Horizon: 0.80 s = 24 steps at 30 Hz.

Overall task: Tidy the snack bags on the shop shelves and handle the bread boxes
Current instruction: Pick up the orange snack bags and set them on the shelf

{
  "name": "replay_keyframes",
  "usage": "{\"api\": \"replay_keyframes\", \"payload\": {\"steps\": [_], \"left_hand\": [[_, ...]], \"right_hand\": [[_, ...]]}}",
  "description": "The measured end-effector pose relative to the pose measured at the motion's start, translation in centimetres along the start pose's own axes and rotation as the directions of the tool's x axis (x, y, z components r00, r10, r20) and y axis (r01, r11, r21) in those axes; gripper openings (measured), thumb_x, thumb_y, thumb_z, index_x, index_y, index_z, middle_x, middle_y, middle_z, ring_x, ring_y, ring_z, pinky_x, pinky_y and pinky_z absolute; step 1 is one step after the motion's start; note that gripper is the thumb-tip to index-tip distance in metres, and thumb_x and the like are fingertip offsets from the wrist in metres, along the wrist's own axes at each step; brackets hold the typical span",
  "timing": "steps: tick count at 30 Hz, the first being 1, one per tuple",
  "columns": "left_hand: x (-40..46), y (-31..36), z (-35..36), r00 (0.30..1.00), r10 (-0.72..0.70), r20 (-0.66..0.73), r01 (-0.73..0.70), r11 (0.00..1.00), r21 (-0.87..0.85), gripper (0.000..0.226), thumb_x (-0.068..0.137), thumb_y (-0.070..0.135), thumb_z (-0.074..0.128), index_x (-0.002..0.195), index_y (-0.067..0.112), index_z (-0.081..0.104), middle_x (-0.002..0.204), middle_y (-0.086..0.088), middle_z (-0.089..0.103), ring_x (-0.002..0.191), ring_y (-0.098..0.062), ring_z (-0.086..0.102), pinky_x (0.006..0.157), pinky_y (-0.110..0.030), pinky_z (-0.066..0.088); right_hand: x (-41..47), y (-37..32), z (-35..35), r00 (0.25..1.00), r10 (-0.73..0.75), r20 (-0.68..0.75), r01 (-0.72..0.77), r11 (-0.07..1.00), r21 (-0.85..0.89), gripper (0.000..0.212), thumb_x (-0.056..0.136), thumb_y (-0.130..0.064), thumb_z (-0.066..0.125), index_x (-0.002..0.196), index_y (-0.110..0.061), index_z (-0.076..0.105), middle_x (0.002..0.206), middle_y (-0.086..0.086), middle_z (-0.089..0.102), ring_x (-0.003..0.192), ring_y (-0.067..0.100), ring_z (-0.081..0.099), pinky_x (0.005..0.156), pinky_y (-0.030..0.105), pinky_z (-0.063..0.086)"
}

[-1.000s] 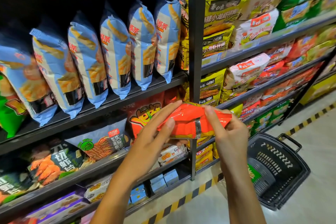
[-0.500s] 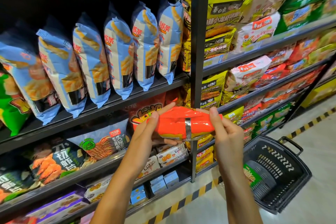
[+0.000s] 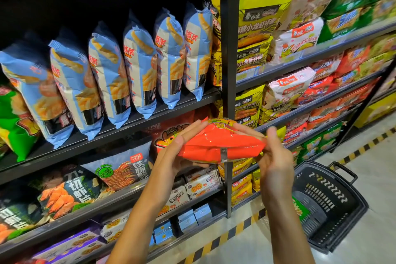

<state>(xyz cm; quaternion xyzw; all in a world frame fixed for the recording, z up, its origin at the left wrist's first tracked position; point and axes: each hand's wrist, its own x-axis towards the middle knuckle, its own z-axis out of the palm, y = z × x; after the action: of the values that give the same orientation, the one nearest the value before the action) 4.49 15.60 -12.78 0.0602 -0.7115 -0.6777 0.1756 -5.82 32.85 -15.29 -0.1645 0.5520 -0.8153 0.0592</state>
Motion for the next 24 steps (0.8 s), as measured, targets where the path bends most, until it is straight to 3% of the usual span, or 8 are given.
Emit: {"api": "replay_keyframes", "payload": {"steps": [2, 5, 7, 10, 13, 15, 19, 24], "left_hand": [[-0.2, 0.0, -0.2, 0.995, 0.088, 0.048, -0.092, 0.993, 0.078, 0.046, 0.108, 0.036, 0.031, 0.137, 0.032, 0.066, 0.160, 0.010, 0.044, 0.150, -0.020, 0.038, 0.114, -0.051, 0.042], [-0.6, 0.1, -0.3, 0.979, 0.159, 0.124, -0.183, 0.960, 0.211, 0.046, 0.106, 0.032, 0.034, 0.138, 0.025, 0.066, 0.165, 0.010, 0.034, 0.155, -0.021, 0.028, 0.119, -0.065, 0.027], [-0.8, 0.5, -0.1, 0.974, 0.161, 0.161, -0.199, 0.945, 0.259, 0.042, 0.107, 0.024, 0.038, 0.137, 0.019, 0.067, 0.167, 0.011, 0.030, 0.154, -0.017, 0.029, 0.121, -0.060, 0.028], [-0.7, 1.2, -0.1, 0.967, 0.171, 0.191, -0.224, 0.925, 0.307, 0.042, 0.108, 0.022, 0.039, 0.143, 0.019, 0.060, 0.170, 0.013, 0.021, 0.156, -0.010, 0.023, 0.125, -0.040, 0.027], [-0.3, 1.7, -0.7, 0.974, 0.184, 0.132, -0.213, 0.941, 0.264, 0.061, 0.103, 0.055, 0.048, 0.159, 0.036, 0.033, 0.169, 0.021, 0.016, 0.155, -0.009, 0.023, 0.124, -0.038, 0.030], [0.3, 2.3, -1.3, 0.986, 0.151, 0.069, -0.162, 0.962, 0.221, 0.082, 0.093, 0.067, 0.057, 0.161, 0.044, 0.017, 0.166, 0.027, 0.020, 0.146, -0.003, 0.040, 0.118, -0.033, 0.039], [2.2, 5.5, -1.9, 0.999, 0.047, 0.022, -0.049, 0.996, 0.078, 0.080, 0.092, 0.046, 0.062, 0.158, 0.046, 0.018, 0.158, 0.015, 0.045, 0.130, 0.001, 0.057, 0.097, -0.017, 0.051], [5.0, 10.4, -2.9, 0.985, 0.171, 0.015, -0.172, 0.984, 0.051, 0.062, 0.093, 0.032, 0.061, 0.151, 0.039, 0.039, 0.144, 0.011, 0.062, 0.132, -0.014, 0.060, 0.107, -0.029, 0.050]], "right_hand": [[0.1, -0.2, -0.4, 0.999, 0.048, 0.022, -0.050, 0.989, 0.141, 0.070, 0.104, -0.049, 0.028, 0.103, 0.000, 0.079, 0.122, 0.012, 0.075, 0.126, 0.021, 0.066, 0.096, 0.030, 0.055], [0.4, -0.9, -0.6, 0.987, 0.119, 0.112, -0.132, 0.984, 0.116, 0.069, 0.095, -0.068, 0.041, 0.128, -0.015, 0.070, 0.128, -0.007, 0.073, 0.123, 0.009, 0.066, 0.090, 0.020, 0.056], [0.4, -1.1, -0.6, 0.965, 0.169, 0.202, -0.166, 0.986, -0.036, 0.058, 0.086, -0.069, 0.064, 0.130, -0.032, 0.066, 0.121, -0.020, 0.074, 0.112, 0.001, 0.070, 0.085, 0.018, 0.057], [0.1, -1.1, -0.4, 0.955, 0.168, 0.245, -0.157, 0.986, -0.063, 0.018, 0.090, -0.033, 0.065, 0.107, -0.032, 0.070, 0.102, -0.020, 0.078, 0.097, -0.001, 0.074, 0.075, 0.014, 0.056], [0.6, -0.9, -0.1, 0.974, 0.084, 0.213, -0.071, 0.995, -0.066, 0.044, 0.092, -0.021, 0.065, 0.136, -0.023, 0.060, 0.124, -0.013, 0.074, 0.118, 0.004, 0.068, 0.092, 0.019, 0.056], [1.2, -1.1, 0.3, 0.976, 0.026, 0.216, -0.011, 0.997, -0.070, 0.054, 0.094, -0.019, 0.066, 0.146, -0.019, 0.053, 0.136, -0.009, 0.069, 0.129, 0.008, 0.062, 0.105, 0.025, 0.051], [3.3, -3.0, 2.4, 0.946, -0.043, 0.323, 0.065, 0.996, -0.058, 0.050, 0.095, -0.018, 0.064, 0.141, -0.034, 0.052, 0.133, -0.021, 0.068, 0.128, -0.003, 0.059, 0.099, 0.017, 0.051], [7.5, -6.5, 6.2, 0.869, -0.183, 0.459, 0.224, 0.974, -0.036, 0.056, 0.095, -0.022, 0.062, 0.149, -0.027, 0.046, 0.142, -0.010, 0.064, 0.135, 0.007, 0.056, 0.107, 0.025, 0.049]]}}
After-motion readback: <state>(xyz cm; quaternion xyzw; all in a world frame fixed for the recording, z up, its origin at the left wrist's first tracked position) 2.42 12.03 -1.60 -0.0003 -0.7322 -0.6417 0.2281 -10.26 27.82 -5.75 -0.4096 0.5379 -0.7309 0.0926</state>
